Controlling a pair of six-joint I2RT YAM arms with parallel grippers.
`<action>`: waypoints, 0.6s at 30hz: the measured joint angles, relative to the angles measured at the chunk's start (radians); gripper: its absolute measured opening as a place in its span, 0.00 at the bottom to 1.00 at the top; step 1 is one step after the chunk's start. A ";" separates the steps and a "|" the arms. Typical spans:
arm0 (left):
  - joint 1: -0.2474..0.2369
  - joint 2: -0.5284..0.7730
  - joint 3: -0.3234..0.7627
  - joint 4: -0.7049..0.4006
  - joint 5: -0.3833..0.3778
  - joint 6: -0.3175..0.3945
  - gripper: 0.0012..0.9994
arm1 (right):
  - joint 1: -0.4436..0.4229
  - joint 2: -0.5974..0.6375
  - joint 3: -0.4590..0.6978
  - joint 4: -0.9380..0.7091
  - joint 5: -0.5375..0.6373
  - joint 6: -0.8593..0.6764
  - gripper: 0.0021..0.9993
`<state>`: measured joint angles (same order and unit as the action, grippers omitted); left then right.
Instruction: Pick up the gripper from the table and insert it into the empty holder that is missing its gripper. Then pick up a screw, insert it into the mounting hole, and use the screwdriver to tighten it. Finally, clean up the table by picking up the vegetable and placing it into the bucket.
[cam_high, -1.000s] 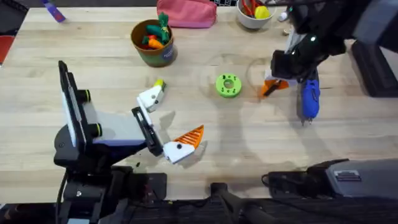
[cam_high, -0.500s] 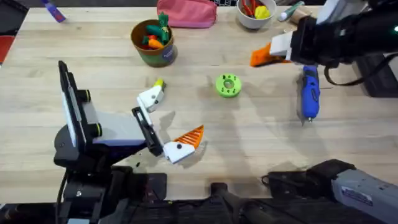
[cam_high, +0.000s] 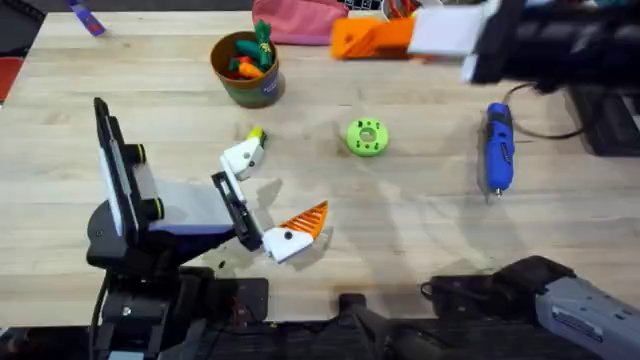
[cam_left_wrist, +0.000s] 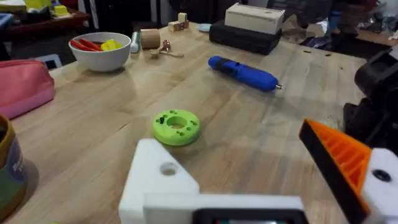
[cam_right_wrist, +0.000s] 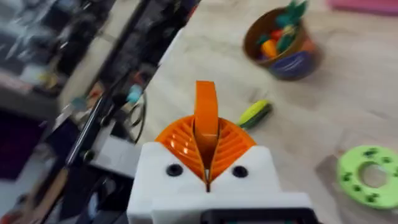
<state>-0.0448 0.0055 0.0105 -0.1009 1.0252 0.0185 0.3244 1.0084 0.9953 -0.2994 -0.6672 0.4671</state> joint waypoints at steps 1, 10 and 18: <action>0.000 0.000 0.000 0.000 0.000 0.000 0.99 | 0.000 0.005 -0.039 0.050 -0.050 0.006 0.01; 0.000 0.000 0.000 0.000 0.000 0.000 0.99 | 0.000 0.164 -0.209 0.152 -0.400 0.015 0.01; 0.000 0.000 0.000 0.000 0.000 0.000 0.99 | 0.000 0.387 -0.209 0.327 -0.651 0.001 0.01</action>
<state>-0.0448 0.0051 0.0105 -0.1009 1.0256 0.0185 0.3244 1.3957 0.7860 0.0276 -1.3178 0.4681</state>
